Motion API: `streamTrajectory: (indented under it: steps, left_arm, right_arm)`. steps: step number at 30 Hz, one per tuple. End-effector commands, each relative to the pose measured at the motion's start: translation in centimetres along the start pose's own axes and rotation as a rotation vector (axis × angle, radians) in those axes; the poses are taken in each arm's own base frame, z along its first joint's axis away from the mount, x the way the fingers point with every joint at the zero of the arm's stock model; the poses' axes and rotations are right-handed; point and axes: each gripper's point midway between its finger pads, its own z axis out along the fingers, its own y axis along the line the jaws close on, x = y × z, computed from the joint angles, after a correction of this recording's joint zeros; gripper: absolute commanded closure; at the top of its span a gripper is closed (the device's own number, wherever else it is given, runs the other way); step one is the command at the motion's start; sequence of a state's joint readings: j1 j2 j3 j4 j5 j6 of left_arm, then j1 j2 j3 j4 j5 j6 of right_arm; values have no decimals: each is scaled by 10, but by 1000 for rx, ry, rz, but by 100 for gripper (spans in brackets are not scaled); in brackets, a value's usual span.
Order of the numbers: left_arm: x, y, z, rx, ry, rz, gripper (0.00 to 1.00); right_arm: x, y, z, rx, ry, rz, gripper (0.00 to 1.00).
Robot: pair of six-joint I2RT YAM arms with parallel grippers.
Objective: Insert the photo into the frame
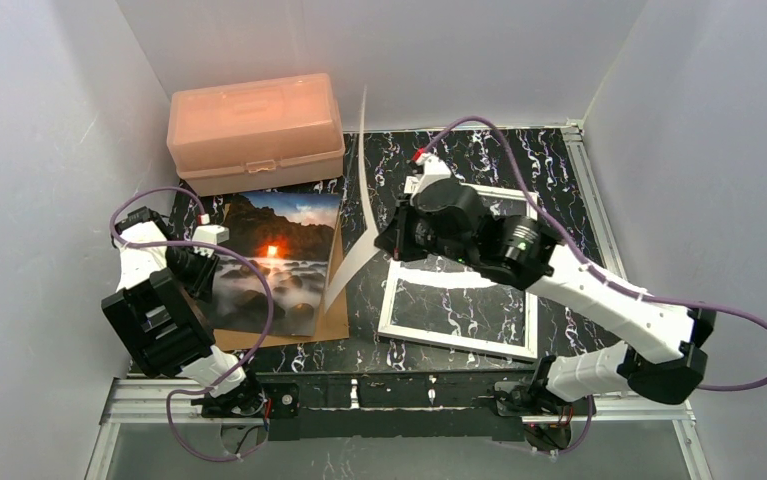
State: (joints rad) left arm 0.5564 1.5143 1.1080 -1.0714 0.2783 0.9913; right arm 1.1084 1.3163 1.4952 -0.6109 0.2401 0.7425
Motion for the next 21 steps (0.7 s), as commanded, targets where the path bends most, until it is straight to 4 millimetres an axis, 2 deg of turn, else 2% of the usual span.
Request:
streamTrajectory:
  steps: [1,8,12,17,21]
  left_arm:
    - [-4,-12,-4,21,-23,-1,76]
    - [-8,-11,-5,18,-27,5,76]
    - [-9,-13,-4,21,-26,8,76]
    - [-9,-13,-3,3,-24,25,77]
    - [-10,-13,-5,-9,-27,34,77]
  right_arm:
    - [-14,-36,-44,153,-47,-19,99]
    - [1,-97,-93,338,-122,91,99]
    - [14,-125,-111,391,-165,160,99]
    - [35,-152,-115,483,-140,165,99]
    - [52,-165,-104,559,-70,119,99]
